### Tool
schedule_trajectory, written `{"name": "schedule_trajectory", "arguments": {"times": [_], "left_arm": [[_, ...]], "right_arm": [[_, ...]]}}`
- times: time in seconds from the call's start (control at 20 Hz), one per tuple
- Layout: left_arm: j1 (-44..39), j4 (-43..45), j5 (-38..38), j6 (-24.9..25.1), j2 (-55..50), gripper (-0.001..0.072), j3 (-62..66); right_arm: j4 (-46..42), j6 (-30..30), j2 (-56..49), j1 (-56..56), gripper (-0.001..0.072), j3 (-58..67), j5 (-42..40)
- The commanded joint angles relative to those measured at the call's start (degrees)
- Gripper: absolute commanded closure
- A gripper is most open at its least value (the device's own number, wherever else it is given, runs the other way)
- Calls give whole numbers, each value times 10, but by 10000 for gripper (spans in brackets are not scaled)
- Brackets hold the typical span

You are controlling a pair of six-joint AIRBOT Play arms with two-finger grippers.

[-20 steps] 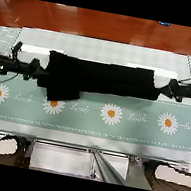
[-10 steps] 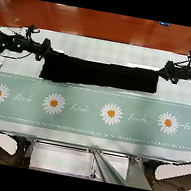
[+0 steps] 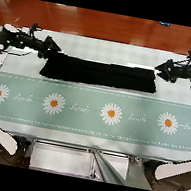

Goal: Fold the shirts.

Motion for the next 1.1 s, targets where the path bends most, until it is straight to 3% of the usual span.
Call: {"name": "schedule_trajectory", "arguments": {"times": [0.0,0.1,0.15,0.2,0.35,0.5,0.75,1.05], "left_arm": [[46,148,-105,-40,50,201,12],[63,264,-99,-40,116,201,-8],[67,284,-61,-39,159,201,-38],[67,279,-5,-37,214,200,-92],[22,202,155,35,399,201,-362],[-26,163,273,36,520,201,-537],[-50,145,284,36,544,201,-556],[-50,144,284,36,544,201,-554]], "right_arm": [[-66,10,61,-53,293,1,64],[-148,35,113,-87,293,-26,53],[-160,38,135,-97,293,-59,25],[-159,38,152,-105,293,-97,-7],[-128,37,154,-104,293,-196,-77],[-30,14,95,-94,293,-200,-75],[26,1,-4,-51,292,-135,-49],[49,27,-82,10,292,-42,-33]]}}
